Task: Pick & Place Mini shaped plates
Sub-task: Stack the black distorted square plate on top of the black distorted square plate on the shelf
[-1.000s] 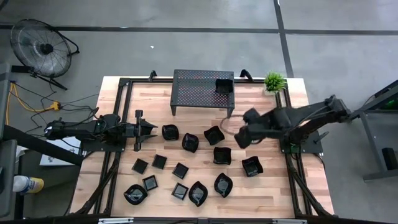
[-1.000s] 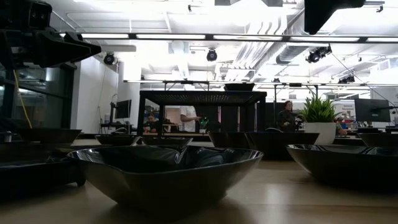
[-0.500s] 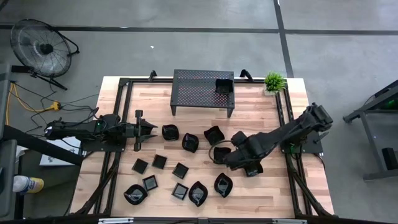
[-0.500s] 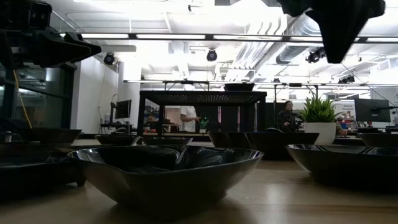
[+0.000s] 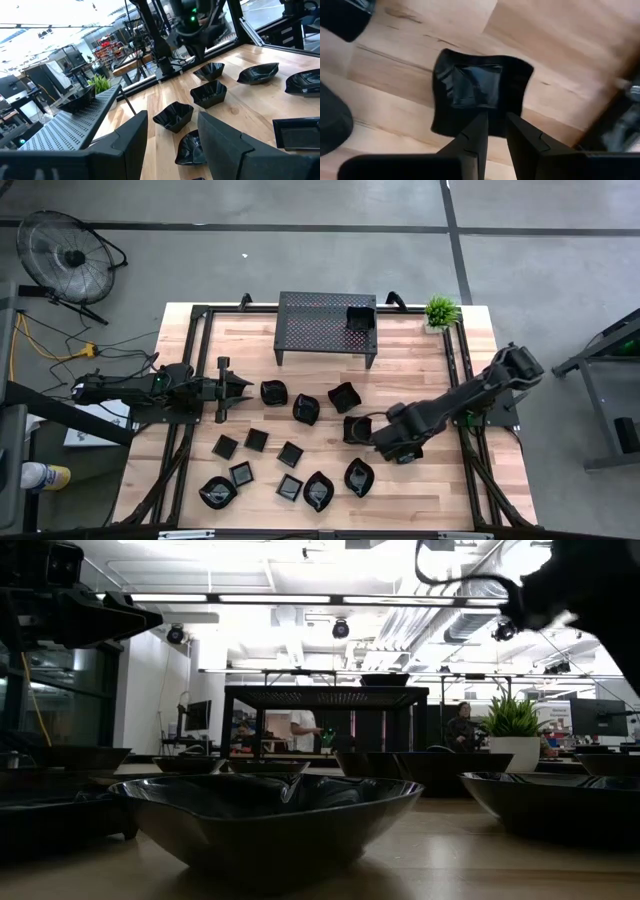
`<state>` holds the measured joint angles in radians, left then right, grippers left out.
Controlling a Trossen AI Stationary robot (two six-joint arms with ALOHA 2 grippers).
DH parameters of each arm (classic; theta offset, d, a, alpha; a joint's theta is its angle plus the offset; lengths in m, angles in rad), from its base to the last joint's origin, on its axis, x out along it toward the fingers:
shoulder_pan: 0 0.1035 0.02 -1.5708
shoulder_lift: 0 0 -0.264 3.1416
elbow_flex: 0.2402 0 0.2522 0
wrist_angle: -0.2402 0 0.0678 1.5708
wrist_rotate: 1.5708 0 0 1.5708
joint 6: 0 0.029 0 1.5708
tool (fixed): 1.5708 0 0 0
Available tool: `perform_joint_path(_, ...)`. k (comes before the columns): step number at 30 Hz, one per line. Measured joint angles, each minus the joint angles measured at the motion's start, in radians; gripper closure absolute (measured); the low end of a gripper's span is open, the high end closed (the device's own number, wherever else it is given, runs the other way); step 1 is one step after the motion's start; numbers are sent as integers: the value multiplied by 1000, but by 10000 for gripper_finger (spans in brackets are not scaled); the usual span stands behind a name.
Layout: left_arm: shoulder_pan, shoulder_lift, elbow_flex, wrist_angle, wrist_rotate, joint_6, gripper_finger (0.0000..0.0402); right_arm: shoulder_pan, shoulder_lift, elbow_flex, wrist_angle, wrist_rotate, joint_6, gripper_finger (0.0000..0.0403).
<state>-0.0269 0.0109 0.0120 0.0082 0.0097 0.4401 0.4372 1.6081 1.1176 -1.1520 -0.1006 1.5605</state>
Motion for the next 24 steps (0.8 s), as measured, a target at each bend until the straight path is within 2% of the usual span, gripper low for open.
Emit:
perform_joint_path(3, 0, 0, 0, 0, 0, 0, 231, -1, -62, -91, 98, -6, 20, 341)
perform_joint_path(12, 0, 0, 0, 0, 0, 0, 231, -1, -190, -281, 171, -22, 58, 341)
perform_joint_path(19, 0, 0, 0, 0, 0, 0, 231, -1, -227, -395, 311, -30, 54, 341)
perform_joint_path(24, 0, 0, 0, 0, 0, 0, 231, -1, -229, -423, 349, -30, 48, 341)
